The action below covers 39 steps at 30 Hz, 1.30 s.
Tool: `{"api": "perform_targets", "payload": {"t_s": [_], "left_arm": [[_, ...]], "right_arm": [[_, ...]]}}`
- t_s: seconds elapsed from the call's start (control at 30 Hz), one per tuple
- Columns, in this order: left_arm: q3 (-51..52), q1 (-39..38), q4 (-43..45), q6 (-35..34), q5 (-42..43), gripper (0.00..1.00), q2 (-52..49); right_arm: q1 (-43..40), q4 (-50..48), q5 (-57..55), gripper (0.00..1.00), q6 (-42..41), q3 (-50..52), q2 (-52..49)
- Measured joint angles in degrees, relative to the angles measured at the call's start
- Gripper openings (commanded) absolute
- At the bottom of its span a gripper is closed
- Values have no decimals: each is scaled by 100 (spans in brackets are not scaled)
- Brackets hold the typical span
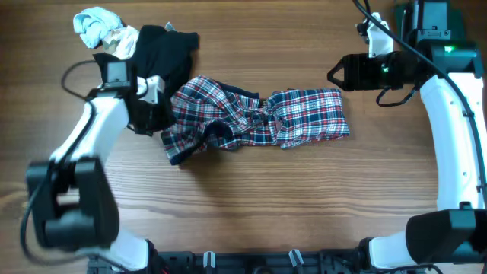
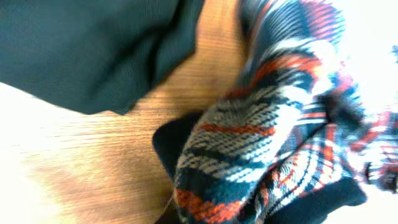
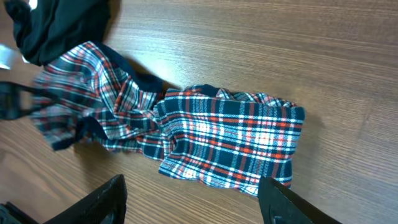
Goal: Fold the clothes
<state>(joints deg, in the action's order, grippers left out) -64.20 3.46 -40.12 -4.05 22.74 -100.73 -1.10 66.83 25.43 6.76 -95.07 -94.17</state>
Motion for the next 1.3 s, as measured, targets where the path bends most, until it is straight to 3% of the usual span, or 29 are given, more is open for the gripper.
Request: {"api": "perform_targets", "payload": {"t_s": [0.13,0.23,0.37,0.47,0.7,0.87,1.0,1.03,1.07,1.1,1.3], "left_arm": [[-2,22,-374,-181,-647,4,1145],[-2,70,-605,-476,-1241,4,1473],[-199,66,-667,-776,-1215,4,1552],[-337,-608,-76,-1086,-1047,4,1569],[-404,-3379,2374,-1891,-1137,4,1005],[-446,-4430,3891,-2247,-1290,4,-212],[-442,-4494,4376,-2551,-1340,5,-492],[-442,-4494,4599,-2588,-1355,24,-505],[-442,-4494,4752,-2658,-1360,59,-507],[-439,-4494,4907,-2717,-1377,100,-509],[-439,-4509,5219,-3069,-1392,100,-514]], "right_arm": [[4,4,0,62,0,103,-101],[4,13,0,62,0,232,-254],[20,11,0,62,0,236,-256],[50,39,0,62,0,236,-256],[57,245,0,62,0,236,-260],[50,168,2,60,0,236,-260],[-214,-35,26,59,-9,236,-260],[-337,-68,70,60,-26,236,-260],[-448,-109,133,60,-28,238,-260],[-584,-129,199,60,-33,236,-260],[-758,-129,308,61,-48,236,-260]]}}
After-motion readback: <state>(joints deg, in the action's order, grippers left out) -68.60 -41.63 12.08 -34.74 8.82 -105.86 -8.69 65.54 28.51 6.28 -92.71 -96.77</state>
